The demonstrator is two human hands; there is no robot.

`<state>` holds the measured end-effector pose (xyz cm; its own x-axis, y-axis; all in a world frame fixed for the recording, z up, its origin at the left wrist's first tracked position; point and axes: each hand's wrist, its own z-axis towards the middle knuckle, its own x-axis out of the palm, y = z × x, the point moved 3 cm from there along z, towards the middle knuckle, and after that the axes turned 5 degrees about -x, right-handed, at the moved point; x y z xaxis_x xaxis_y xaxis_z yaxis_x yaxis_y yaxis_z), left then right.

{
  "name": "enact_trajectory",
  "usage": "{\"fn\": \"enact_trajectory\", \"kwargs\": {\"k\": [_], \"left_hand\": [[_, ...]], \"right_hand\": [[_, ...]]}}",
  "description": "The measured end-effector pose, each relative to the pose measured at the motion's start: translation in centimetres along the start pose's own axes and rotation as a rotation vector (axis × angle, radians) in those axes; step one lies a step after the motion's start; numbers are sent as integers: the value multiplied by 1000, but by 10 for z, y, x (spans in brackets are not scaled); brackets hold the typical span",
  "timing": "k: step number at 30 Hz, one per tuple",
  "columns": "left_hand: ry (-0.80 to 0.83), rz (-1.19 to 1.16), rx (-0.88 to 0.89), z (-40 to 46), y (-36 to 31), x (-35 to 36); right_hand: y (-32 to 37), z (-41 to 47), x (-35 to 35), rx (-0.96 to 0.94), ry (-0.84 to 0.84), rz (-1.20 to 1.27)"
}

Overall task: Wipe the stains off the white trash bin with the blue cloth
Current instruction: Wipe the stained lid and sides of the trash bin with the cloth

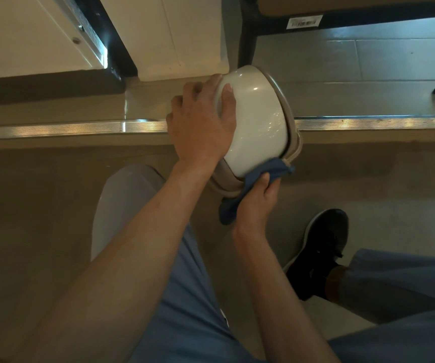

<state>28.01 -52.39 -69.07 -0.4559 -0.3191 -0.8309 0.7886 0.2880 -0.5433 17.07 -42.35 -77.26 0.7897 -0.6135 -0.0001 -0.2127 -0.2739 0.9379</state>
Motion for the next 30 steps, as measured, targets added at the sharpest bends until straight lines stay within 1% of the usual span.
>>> {"fn": "enact_trajectory", "kwargs": {"k": [6,10,13,16,22,25,27,30], "left_hand": [[-13,-1,0,-1,0,1],[-11,7,1,0,-1,1],[-2,12,4,1,1,1],[1,6,5,1,1,0],[-5,10,1,0,-1,0],[-3,-10,2,0,0,-1],[-2,-17,0,-1,-1,-2],[10,-15,-9,0,-1,-2]], "right_hand": [[15,41,-8,30,-33,-20],[6,11,2,9,-69,3],[-9,-27,12,127,-46,40],[-7,-25,8,205,-70,62],[14,31,-6,114,-103,-34],[15,35,-12,115,-132,-33],[16,33,-18,94,-173,6],[24,27,-27,43,-188,-25]]}}
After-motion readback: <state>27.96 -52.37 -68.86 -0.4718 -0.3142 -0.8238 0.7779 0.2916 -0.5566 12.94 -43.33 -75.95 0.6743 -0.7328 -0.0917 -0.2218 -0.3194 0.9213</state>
